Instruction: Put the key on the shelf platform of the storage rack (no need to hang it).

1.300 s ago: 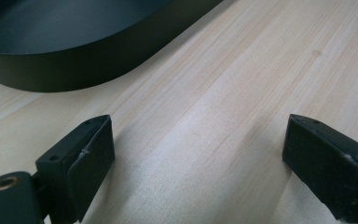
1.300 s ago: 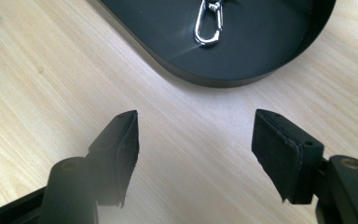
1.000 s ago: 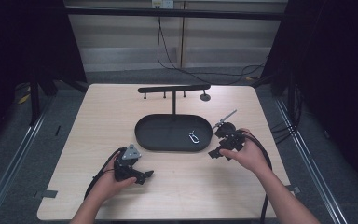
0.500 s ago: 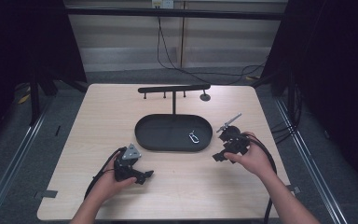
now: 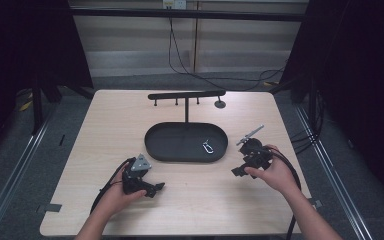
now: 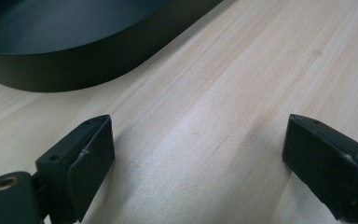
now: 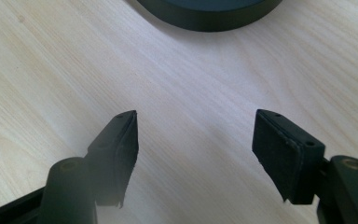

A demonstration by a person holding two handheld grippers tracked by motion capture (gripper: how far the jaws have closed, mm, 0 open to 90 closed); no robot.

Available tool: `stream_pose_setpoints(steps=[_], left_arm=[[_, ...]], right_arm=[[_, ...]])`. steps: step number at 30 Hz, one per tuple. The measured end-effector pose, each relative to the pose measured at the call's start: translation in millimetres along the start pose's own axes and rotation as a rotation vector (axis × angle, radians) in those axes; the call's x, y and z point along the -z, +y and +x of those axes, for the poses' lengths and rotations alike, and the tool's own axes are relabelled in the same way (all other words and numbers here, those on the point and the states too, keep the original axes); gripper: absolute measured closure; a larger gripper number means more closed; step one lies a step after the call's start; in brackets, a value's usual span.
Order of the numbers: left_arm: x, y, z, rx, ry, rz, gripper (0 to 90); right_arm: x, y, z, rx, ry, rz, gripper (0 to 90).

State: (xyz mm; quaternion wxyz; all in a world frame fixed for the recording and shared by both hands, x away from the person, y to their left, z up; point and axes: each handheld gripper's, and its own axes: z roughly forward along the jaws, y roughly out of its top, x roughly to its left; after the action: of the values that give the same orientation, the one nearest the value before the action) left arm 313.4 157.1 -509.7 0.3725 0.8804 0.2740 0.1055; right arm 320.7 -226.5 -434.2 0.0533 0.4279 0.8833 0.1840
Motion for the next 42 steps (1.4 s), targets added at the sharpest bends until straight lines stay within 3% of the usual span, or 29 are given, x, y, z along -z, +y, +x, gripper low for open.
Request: stream_pose_setpoints(steps=[42], left_arm=[[-0.2, -0.1, 0.0, 0.001, -0.001, -0.002, 8.8]], right_arm=[[1.3, -48.6, -18.3, -0.071, 0.012, -0.019, 31.0]])
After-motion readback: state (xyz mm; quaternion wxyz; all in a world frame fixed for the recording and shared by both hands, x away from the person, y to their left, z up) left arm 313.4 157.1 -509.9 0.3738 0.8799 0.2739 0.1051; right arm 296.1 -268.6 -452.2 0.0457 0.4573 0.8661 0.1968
